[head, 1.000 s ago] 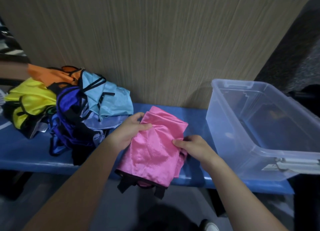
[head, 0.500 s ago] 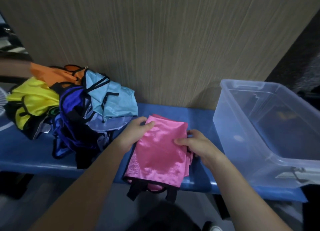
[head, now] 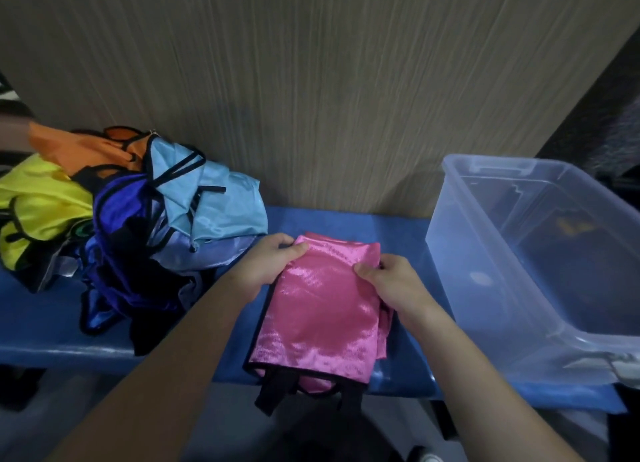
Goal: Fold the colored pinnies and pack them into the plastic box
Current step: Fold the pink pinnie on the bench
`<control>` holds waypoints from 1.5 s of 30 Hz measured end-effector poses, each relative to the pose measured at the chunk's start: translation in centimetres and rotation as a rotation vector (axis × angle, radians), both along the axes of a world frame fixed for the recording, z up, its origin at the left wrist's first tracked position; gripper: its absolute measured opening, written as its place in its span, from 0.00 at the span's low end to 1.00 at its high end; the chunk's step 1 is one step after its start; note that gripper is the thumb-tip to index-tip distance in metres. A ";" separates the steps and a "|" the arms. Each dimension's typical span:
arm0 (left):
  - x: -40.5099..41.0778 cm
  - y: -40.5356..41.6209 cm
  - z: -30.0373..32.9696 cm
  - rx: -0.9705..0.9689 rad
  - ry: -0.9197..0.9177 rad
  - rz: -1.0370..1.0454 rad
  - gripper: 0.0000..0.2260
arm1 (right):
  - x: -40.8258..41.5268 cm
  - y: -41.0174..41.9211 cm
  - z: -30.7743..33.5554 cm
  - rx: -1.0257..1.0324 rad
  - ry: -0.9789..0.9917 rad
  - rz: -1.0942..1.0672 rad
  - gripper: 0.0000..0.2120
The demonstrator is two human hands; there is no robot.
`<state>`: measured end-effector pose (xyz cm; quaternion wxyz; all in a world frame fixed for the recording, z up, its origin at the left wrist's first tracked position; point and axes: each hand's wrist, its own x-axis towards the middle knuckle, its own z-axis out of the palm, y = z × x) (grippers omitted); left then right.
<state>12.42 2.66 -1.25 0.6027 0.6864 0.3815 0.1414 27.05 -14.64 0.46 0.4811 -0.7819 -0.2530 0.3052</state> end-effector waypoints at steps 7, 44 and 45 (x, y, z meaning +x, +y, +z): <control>-0.4 0.1 0.7 -0.112 -0.028 -0.080 0.13 | 0.5 0.1 0.2 -0.002 0.036 0.034 0.08; -1.7 2.1 0.8 0.276 -0.257 -0.266 0.13 | 2.5 0.3 0.5 0.147 -0.224 0.280 0.13; -2.2 2.0 0.6 0.288 -0.280 -0.299 0.12 | 2.4 0.0 0.3 0.140 -0.268 0.306 0.13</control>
